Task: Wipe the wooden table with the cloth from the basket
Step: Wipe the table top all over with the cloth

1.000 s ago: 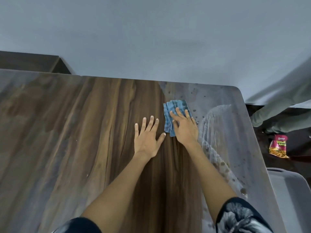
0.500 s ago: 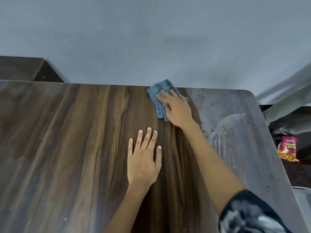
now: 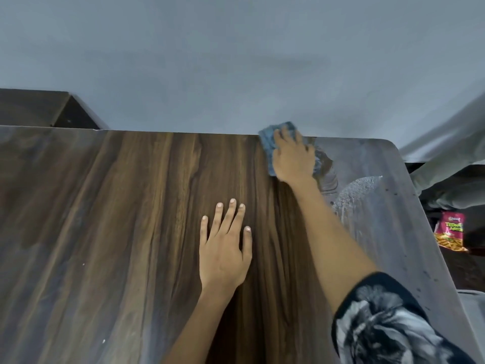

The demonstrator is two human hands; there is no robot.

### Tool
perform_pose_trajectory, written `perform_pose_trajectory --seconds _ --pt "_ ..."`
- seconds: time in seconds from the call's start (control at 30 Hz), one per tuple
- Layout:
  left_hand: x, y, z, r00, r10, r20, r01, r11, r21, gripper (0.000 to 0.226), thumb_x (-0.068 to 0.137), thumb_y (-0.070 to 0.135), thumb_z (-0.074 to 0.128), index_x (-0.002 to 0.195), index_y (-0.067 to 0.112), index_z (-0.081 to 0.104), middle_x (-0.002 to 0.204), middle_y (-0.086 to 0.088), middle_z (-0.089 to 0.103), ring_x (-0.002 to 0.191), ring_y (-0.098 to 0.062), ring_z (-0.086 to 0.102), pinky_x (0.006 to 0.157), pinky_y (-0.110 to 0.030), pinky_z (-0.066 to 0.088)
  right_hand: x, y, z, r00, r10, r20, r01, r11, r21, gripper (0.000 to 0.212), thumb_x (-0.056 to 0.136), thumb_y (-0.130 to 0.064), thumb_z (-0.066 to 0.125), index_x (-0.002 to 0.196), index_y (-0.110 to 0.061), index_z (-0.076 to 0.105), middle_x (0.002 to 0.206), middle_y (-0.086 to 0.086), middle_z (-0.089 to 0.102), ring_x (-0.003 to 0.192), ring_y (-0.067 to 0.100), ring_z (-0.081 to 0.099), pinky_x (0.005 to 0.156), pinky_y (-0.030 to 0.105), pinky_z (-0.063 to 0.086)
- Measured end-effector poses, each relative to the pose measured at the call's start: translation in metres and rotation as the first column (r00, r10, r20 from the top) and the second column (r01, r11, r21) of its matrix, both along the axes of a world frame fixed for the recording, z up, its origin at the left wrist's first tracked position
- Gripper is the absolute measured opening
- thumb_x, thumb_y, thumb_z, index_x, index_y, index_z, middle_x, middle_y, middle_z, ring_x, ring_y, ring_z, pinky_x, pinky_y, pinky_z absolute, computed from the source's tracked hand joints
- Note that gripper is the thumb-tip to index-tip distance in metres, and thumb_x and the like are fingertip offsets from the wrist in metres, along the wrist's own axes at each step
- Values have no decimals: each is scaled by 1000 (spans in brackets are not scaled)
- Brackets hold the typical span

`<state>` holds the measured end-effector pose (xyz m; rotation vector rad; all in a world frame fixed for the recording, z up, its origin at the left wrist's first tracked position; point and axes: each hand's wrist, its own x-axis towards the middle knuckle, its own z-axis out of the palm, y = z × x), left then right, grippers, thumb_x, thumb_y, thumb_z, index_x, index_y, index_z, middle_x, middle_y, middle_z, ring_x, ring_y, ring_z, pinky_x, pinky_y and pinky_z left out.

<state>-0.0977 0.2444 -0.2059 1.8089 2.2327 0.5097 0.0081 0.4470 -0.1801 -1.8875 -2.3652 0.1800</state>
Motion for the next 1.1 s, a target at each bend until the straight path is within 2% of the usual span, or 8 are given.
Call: perform_pose_trajectory --seconds 0.17,0.37,0.47,0.6,0.8,0.9,1.03,1.1 --pt "0 -3 1 1000 7 8 -7 999 34 50 94 38 20 138 23 40 146 6 36 138 -8 16 115 -36 9 -25 -69 5 940 340 -2 -340 940 -38 49 97 -26 35 146 -26 24 155 -10 21 143 15 16 111 41 22" --pt "2 -4 1 999 36 7 -37 998 60 48 94 34 24 132 20 48 140 5 45 134 -8 25 112 -38 16 12 -57 5 991 -105 82 109 992 -56 52 99 -29 30 148 -23 16 156 -7 16 144 20 13 109 45 25" --pt "2 -2 1 999 36 7 -36 998 48 49 93 34 23 132 20 49 140 5 45 134 -8 25 113 -38 16 -20 -14 8 985 -165 50 169 980 -101 58 96 -28 37 149 -18 14 157 0 15 144 28 10 112 48 20" --pt "0 -3 3 999 31 16 -32 998 50 50 92 32 23 130 18 51 140 4 46 135 -13 31 113 -39 19 -74 -13 10 990 142 -1 -141 986 -85 62 89 -21 49 145 -21 23 153 0 26 143 25 15 110 48 20" --pt "-2 -6 2 993 47 112 -62 990 127 34 87 12 46 118 8 60 125 -7 60 126 -21 47 110 -40 22 -15 -116 1 919 387 -80 -391 920 -39 51 91 -28 29 141 -25 36 148 -10 36 140 15 25 111 38 17" --pt "-1 -10 2 987 63 148 -83 988 132 30 83 2 56 111 5 63 121 -9 61 124 -23 49 110 -41 24 44 -145 -3 968 246 -44 -247 969 -13 52 89 -32 26 139 -29 39 145 -12 38 138 15 31 112 41 22" --pt "0 -15 5 986 56 156 -75 990 116 29 86 3 53 114 6 62 125 -8 59 126 -21 46 112 -38 22 73 -100 4 990 -138 -31 134 986 -101 50 98 -26 30 147 -26 22 154 -9 23 144 19 12 113 45 17" --pt "-1 -20 6 986 54 159 -71 992 103 31 89 6 50 118 7 60 130 -6 56 129 -19 43 112 -35 18 61 -75 8 984 -177 20 178 980 -84 51 98 -25 31 147 -23 19 156 -6 18 144 23 10 113 46 17"
